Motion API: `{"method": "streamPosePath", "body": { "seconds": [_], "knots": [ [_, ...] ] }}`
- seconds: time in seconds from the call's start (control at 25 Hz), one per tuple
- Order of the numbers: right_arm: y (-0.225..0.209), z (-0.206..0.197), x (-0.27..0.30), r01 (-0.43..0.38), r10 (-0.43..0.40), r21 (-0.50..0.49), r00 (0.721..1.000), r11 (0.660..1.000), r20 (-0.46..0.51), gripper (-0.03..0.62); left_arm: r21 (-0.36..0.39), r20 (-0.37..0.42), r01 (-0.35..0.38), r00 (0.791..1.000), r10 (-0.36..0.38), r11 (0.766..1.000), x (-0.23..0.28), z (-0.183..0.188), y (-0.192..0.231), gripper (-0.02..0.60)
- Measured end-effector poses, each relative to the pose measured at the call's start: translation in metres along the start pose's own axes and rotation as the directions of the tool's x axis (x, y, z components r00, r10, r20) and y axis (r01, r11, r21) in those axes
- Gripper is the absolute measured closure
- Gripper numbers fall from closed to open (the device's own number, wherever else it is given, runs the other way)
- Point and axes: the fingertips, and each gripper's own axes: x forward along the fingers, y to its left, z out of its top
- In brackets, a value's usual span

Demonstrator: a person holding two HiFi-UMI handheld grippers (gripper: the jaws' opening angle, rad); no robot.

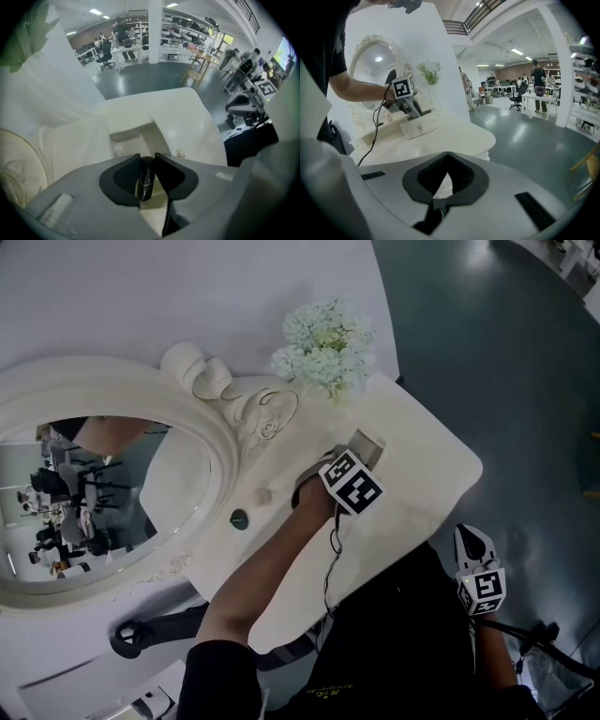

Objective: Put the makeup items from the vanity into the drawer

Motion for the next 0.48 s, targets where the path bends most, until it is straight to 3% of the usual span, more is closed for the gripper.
{"method": "streamPosePath", "body": {
  "seconds": [0.32,0.48],
  "knots": [
    [-0.003,-0.001,0.001,0.005,-0.005,0.006,1.000,1.000,0.002,0.591,-0.001,-0.076,0.055,0.996,-0.055,0.998,0.024,0.001,-0.016,0.475],
    [-0.006,-0.002,-0.001,0.007,-0.007,0.003,1.000,1.000,0.001,0.592,-0.072,-0.121,0.157,0.979,-0.165,0.985,0.043,-0.011,-0.027,0.471]
  ]
}}
